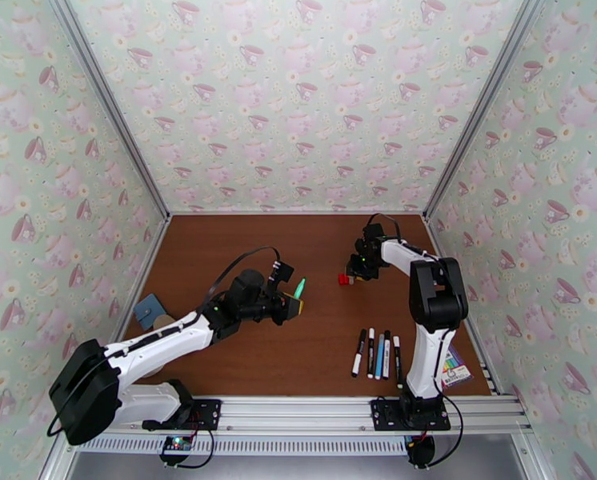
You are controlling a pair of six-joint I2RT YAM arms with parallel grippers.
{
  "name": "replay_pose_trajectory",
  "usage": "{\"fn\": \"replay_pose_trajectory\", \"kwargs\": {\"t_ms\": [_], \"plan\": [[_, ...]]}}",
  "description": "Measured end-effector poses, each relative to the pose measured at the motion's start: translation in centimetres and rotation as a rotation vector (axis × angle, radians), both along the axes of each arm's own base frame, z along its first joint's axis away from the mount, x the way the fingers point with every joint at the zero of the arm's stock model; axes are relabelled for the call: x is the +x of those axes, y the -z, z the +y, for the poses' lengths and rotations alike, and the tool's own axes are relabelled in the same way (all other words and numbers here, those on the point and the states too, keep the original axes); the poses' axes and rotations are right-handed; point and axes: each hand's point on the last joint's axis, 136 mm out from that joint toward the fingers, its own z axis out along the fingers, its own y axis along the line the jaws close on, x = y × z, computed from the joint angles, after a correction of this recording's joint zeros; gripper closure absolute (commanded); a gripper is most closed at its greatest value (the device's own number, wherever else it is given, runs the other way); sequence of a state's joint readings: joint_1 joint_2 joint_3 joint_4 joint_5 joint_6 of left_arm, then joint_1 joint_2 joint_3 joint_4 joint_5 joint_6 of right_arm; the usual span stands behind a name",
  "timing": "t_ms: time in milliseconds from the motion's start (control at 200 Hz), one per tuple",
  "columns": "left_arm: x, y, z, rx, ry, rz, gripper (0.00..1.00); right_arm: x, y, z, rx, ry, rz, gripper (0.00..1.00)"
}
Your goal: Open the pen caps
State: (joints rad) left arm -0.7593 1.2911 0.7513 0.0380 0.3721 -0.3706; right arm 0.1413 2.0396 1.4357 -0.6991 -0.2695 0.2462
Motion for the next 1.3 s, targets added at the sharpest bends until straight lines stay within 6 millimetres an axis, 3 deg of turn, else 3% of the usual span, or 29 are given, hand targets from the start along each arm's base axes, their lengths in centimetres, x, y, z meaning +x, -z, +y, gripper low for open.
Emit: {"fn": "replay_pose_trajectory", "kwargs": {"t_ms": [295,751,876,1162,1302], "plan": [[0.2,0.3,0.3,0.016,-0.020,0.001,1.00,-0.8,0.2,0.2,0.023,0.016,-0.008,0.69],[2.6,4.3,3.4,0.242,-0.212,0.042,0.99,-3.3,-3.2,0.4,0.115,0.077,-0.183,0.60],[4.0,5.3,4.0,0.321,-0.278,0.052,0.99,-4.6,-5.3,1.6,0.182,0.068,-0.265,0.55],[6.9,8.6,5.6,0.506,-0.435,0.101,0.97,-8.0,-10.4,6.6,0.339,-0.044,-0.421,0.48],[8.3,9.8,5.7,0.584,-0.486,0.114,0.97,-9.7,-11.9,8.0,0.392,-0.076,-0.461,0.41]]}}
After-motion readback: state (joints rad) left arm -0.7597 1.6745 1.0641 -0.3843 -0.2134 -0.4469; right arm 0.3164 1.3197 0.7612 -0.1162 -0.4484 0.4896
